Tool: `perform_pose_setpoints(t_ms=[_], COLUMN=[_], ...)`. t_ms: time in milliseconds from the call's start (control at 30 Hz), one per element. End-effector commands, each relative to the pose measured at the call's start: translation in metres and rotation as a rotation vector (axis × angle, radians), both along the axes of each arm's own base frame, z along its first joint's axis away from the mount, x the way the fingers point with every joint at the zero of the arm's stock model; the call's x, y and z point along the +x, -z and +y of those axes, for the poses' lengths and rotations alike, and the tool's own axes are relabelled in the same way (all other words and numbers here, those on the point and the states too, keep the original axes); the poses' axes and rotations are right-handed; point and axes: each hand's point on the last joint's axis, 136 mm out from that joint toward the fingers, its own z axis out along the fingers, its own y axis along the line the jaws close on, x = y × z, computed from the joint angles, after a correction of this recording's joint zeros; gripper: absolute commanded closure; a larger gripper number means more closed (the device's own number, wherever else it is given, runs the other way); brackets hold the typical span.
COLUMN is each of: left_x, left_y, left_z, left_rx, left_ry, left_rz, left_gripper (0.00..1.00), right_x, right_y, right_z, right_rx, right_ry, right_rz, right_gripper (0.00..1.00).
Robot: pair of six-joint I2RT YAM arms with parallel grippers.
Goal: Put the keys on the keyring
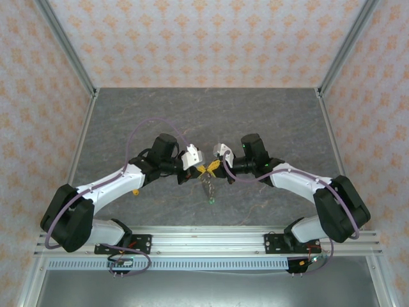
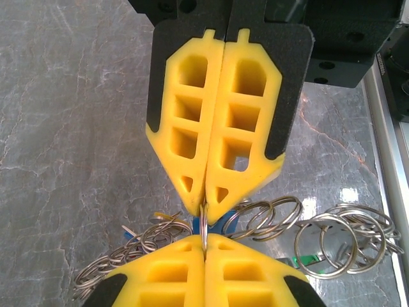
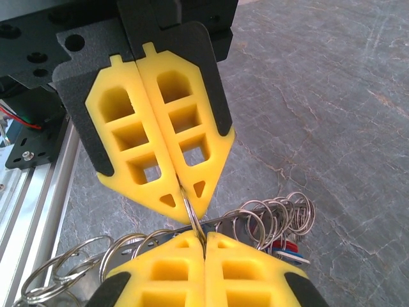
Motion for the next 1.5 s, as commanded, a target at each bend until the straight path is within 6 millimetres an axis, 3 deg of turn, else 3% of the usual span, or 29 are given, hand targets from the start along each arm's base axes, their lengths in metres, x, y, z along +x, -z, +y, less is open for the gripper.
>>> perform_pose_setpoints(t_ms=[0,133,400,800,900,1033,1467], left_x=[0.0,0.001,-0.002,0.001,0.0,-0.001,-0.004], left_y=[-0.016,-0.009,-0.001,-0.015,-0.013,-0.008,-0.031], left_z=[-0.002,0.004,0.006,-0.002,-0.002,0.0,-0.006], left_rx=[-0.034,0.031,0.104,0.059,0.065,0.077,-0.093], left_ry=[0.012,0.005,0.032,0.042,0.044,0.041,0.036], left_rz=[-0.045,-0.046,-0.023,-0.047,-0.042,-0.033,-0.061], left_gripper=[0.98,0.86,0.85,0.84,0.87,1.0,1.0], right_x=[0.004,0.003,-0.001,-0.001,-0.002,-0.002,-0.002], right_y=[-0.024,-0.027,-0.032,-0.032,-0.034,-0.04,-0.029], right_z=[0.006,0.006,0.007,0.01,0.011,0.013,0.012], right_rx=[0.049,0.01,-0.059,-0.102,-0.095,-0.065,0.027], right_ry=[-0.022,-0.015,-0.045,-0.048,-0.058,-0.053,-0.038], right_rz=[-0.058,-0.094,-0.125,-0.134,-0.137,-0.145,-0.088], right_gripper=[1.0,1.0,1.0,1.0,1.0,1.0,0.87])
